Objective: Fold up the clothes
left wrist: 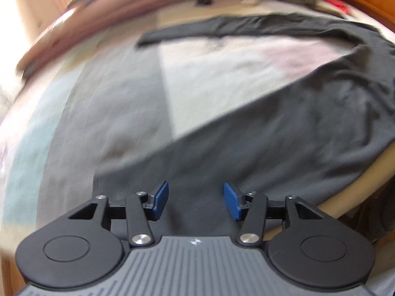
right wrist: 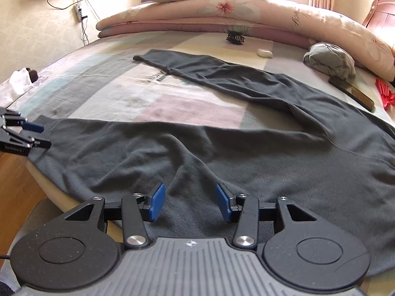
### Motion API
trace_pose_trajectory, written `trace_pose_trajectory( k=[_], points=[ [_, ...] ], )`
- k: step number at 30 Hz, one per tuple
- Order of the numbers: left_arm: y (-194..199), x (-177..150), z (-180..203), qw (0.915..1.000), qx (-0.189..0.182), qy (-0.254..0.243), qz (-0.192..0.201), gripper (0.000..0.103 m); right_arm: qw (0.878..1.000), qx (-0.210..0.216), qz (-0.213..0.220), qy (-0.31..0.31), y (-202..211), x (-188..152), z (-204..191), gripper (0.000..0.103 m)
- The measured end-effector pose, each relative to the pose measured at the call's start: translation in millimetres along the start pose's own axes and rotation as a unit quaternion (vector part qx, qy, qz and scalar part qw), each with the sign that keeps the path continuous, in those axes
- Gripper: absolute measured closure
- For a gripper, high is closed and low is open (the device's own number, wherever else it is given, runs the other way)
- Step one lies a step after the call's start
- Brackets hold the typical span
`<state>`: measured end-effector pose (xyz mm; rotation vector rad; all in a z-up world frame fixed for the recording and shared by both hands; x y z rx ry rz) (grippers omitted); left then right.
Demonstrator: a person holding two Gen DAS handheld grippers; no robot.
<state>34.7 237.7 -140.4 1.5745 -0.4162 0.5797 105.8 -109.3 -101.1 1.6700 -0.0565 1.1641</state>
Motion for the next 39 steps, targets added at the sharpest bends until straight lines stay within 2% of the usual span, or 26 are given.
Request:
trace_pose_trajectory(
  k=[1, 3, 5, 8, 10, 13, 18, 19, 21, 23, 25, 26, 27, 30, 31, 33, 37, 39],
  points=[
    [2.7, -5.6, -16.2, 0.9994, -0.004, 0.032, -0.006, 0.041, 1.0, 0.0, -0.001, -0.001, -0.7, -1.2, 0.9, 0.051],
    [10.4, -15.4, -47.6, 0.9974, 0.016, 0.068, -0.016, 0.039, 1.0, 0.0, -0.004, -0.001, -2.6, -2.6, 2.6, 0.051],
    [19.7, -18.8, -71.2, 0.9951, 0.059, 0.076, -0.023, 0.039, 1.0, 0.0, -0.007, 0.003, -5.7, -2.1, 3.6, 0.051],
    [37.3, -6.6, -82.1, 0.9938, 0.081, 0.075, -0.002, 0.045, 1.0, 0.002, -0.005, -0.002, -9.2, 1.2, 4.9, 0.051],
    [45.5, 8.6, -75.5, 0.9949, 0.06, 0.078, 0.02, 0.044, 1.0, 0.002, -0.002, -0.007, -10.0, 4.0, 5.1, 0.05],
    [39.7, 28.7, -45.9, 0.9979, 0.021, 0.045, 0.04, 0.04, 1.0, 0.001, 0.002, -0.008, -8.9, 8.2, 4.5, 0.048],
    [-2.6, 26.5, -5.7, 0.9996, -0.014, 0.02, 0.012, 0.04, 1.0, -0.014, 0.002, -0.005, -4.6, 6.8, 10.8, 0.042],
    [-8.9, 21.7, -6.0, 0.9996, -0.014, 0.022, 0.01, 0.04, 1.0, -0.019, 0.0, -0.007, -3.5, 5.0, 14.0, 0.042],
    [-15.3, 13.3, -13.6, 0.9996, -0.013, 0.022, 0.016, 0.033, 1.0, -0.029, -0.003, -0.011, 0.1, 0.1, 21.8, 0.04],
    [-13.1, 12.4, -34.5, 0.9993, 0.012, 0.034, 0.011, 0.032, 0.999, -0.042, -0.006, -0.016, 4.1, -7.2, 32.5, 0.036],
    [-5.5, 14.7, -57.5, 0.9973, 0.049, 0.054, 0.006, 0.034, 0.998, -0.053, -0.011, -0.021, 7.0, -14.8, 42.3, 0.036],
    [1.3, 16.1, -67.1, 0.9962, 0.063, 0.06, 0.008, 0.04, 0.998, -0.054, -0.011, -0.024, 7.9, -17.2, 44.8, 0.036],
    [9.0, 15.9, -72.9, 0.9959, 0.065, 0.061, 0.013, 0.04, 0.998, -0.055, -0.011, -0.028, 8.7, -19.4, 46.9, 0.036],
    [28.9, 6.2, -81.5, 0.9955, 0.037, 0.085, 0.02, 0.04, 0.998, -0.049, -0.008, -0.026, 8.1, -17.0, 42.6, 0.036],
    [31.9, 0.1, -85.9, 0.9944, 0.036, 0.098, 0.018, 0.041, 0.999, -0.047, -0.006, -0.025, 7.9, -16.1, 41.0, 0.036],
    [35.5, -13.4, -97.4, 0.9892, 0.032, 0.142, 0.016, 0.069, 0.999, -0.043, -0.003, -0.024, 7.5, -14.3, 37.8, 0.036],
    [30.2, -34.6, -117.2, 0.9671, -0.018, 0.254, 0.007, 0.07, 0.999, -0.034, 0.002, -0.021, 6.6, -10.6, 31.4, 0.036],
    [25.1, -39.8, -117.7, 0.9605, -0.033, 0.276, 0.007, 0.07, 0.999, -0.03, 0.005, -0.019, 6.2, -8.7, 28.1, 0.036]
  ],
)
Point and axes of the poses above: each gripper's, at about its wrist camera, not at the fingertips, and y roughly against the way its jaws point, z to its right, x to its top, the point moved 7 cm from there along -y, roughly the way its jaws point, and after that the axes turned 9 degrees about y, right-handed, at the moved point
